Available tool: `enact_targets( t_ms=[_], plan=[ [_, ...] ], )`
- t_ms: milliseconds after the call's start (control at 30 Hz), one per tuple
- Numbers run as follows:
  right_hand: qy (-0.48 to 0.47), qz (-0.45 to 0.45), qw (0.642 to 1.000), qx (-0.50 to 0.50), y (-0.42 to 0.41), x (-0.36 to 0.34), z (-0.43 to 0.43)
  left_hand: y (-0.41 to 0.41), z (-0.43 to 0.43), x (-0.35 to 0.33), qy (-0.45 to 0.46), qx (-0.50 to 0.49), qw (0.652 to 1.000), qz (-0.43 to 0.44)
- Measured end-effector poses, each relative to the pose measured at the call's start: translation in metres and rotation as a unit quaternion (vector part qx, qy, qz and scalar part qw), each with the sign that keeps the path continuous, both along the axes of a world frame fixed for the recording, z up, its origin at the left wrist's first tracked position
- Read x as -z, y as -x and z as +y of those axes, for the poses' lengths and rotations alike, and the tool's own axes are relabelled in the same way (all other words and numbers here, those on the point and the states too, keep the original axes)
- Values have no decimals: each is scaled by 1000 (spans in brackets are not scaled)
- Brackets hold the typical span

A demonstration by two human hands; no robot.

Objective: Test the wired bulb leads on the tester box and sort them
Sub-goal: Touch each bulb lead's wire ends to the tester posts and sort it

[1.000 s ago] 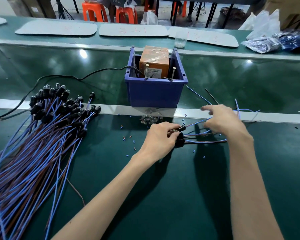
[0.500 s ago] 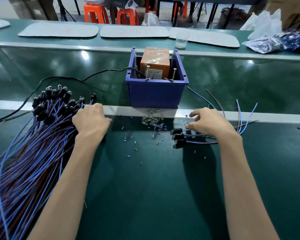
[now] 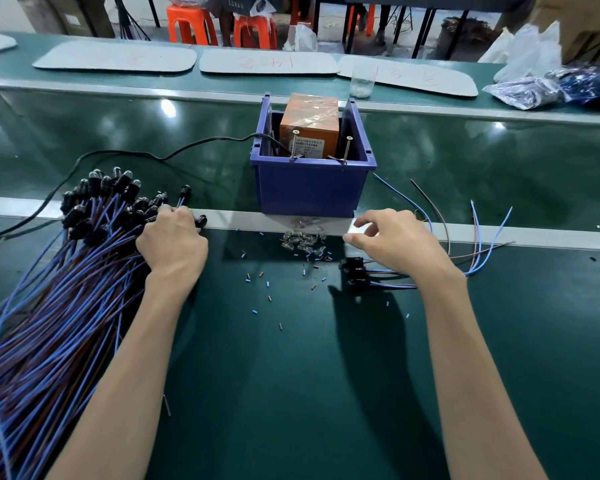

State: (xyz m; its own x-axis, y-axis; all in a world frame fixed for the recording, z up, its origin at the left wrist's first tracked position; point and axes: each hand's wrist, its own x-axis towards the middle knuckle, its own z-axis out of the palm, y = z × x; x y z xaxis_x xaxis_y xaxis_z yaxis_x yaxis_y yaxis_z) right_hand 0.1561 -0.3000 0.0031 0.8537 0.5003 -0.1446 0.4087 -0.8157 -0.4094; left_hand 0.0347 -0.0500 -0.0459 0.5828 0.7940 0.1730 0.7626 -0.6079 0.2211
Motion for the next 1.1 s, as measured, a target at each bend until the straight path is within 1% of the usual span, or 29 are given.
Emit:
enact_targets(
  t_ms=[67, 133, 167, 233, 300, 400, 467, 533, 567, 633, 700, 767, 833, 900, 1000, 1067, 1100],
  plan=[
    [-32, 7, 999, -14, 2, -1, 3, 0, -2, -2, -3, 1, 1000, -11],
    [-78, 24, 996, -30, 4, -3, 7, 1, -4, -10, -17, 0, 999, -49],
    [-102, 35, 993, -40, 6, -4, 9, 1, -5, -16, -31, -3, 996, -82],
    [-144, 57, 986, -64, 10, -5, 13, 2, -7, -29, -62, -7, 983, -175],
    [-180, 69, 978, -86, 13, -6, 17, 2, -12, -43, -88, 11, 959, -269],
    [-227, 96, 963, -110, 19, -9, 23, 2, -27, -59, -114, 81, 917, -374],
    [-269, 127, 946, -125, 24, -11, 28, -2, -46, -66, -124, 137, 889, -420],
    [-322, 160, 923, -140, 31, -12, 35, -8, -74, -67, -112, 211, 862, -447],
    [-350, 171, 909, -149, 35, -11, 39, -11, -89, -65, -88, 251, 845, -463],
    [-413, 189, 874, -172, 42, -10, 45, -14, -114, -64, 7, 307, 802, -513],
    [-483, 209, 831, -183, 46, -10, 45, -16, -124, -64, 126, 313, 757, -560],
    [-541, 223, 792, -173, 48, -12, 43, -16, -124, -62, 226, 318, 719, -575],
    [-582, 240, 765, -140, 48, -14, 43, -15, -125, -60, 287, 351, 682, -574],
    [-595, 243, 759, -105, 50, -17, 44, -14, -127, -59, 279, 371, 675, -574],
    [-606, 214, 763, -74, 49, -25, 41, -13, -128, -62, 181, 362, 679, -613],
    [-632, 193, 749, -47, 43, -31, 34, -11, -127, -61, 114, 368, 678, -626],
    [-647, 188, 738, -35, 39, -35, 29, -10, -128, -61, 125, 377, 690, -605]
  ],
)
